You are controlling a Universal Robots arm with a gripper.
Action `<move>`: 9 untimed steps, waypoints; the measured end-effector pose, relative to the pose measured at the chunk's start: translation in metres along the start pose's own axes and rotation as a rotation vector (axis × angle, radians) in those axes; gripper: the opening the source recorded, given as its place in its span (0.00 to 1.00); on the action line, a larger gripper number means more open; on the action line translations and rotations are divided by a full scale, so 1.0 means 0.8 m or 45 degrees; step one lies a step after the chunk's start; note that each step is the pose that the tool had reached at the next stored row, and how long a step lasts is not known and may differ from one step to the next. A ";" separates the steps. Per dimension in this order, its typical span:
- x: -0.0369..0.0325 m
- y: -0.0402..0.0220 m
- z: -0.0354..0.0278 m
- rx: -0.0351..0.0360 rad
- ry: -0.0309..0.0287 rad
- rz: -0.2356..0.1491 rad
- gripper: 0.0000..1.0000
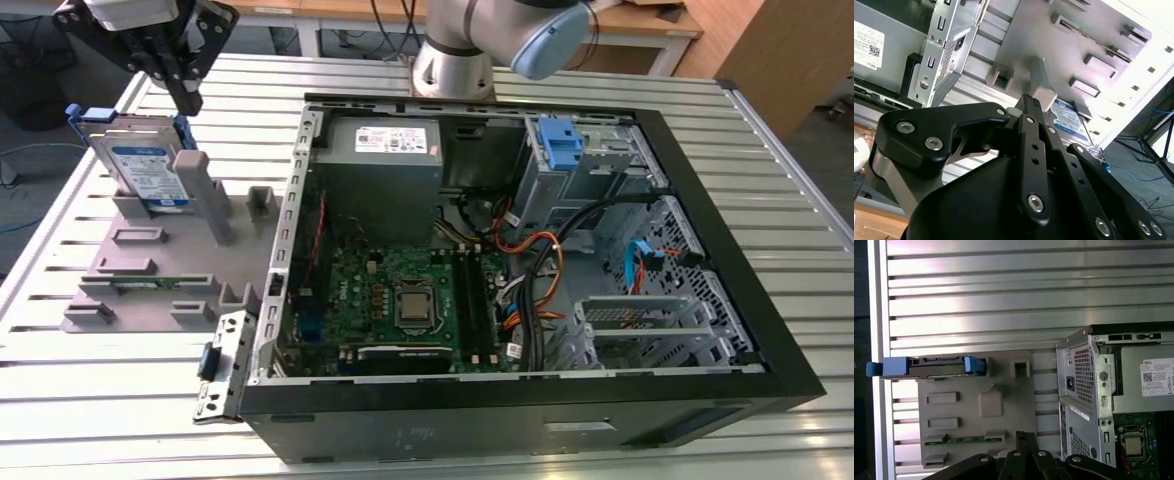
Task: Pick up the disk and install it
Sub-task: 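Reach for the disk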
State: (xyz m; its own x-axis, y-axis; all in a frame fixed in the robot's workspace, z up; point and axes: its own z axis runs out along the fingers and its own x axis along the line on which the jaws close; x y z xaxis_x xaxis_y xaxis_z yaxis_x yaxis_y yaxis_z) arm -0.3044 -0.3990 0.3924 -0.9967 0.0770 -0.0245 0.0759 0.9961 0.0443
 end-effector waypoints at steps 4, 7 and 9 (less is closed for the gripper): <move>0.0077 -0.0006 -0.0001 0.0000 0.0000 0.000 0.11; 0.0132 -0.0010 -0.0003 0.0000 0.0000 0.000 0.11; 0.0163 -0.0012 -0.0003 0.0000 -0.0001 0.000 0.11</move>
State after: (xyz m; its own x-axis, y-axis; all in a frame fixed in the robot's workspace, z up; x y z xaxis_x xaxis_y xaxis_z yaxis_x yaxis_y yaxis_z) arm -0.3175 -0.3989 0.3923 -0.9967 0.0772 -0.0245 0.0760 0.9961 0.0444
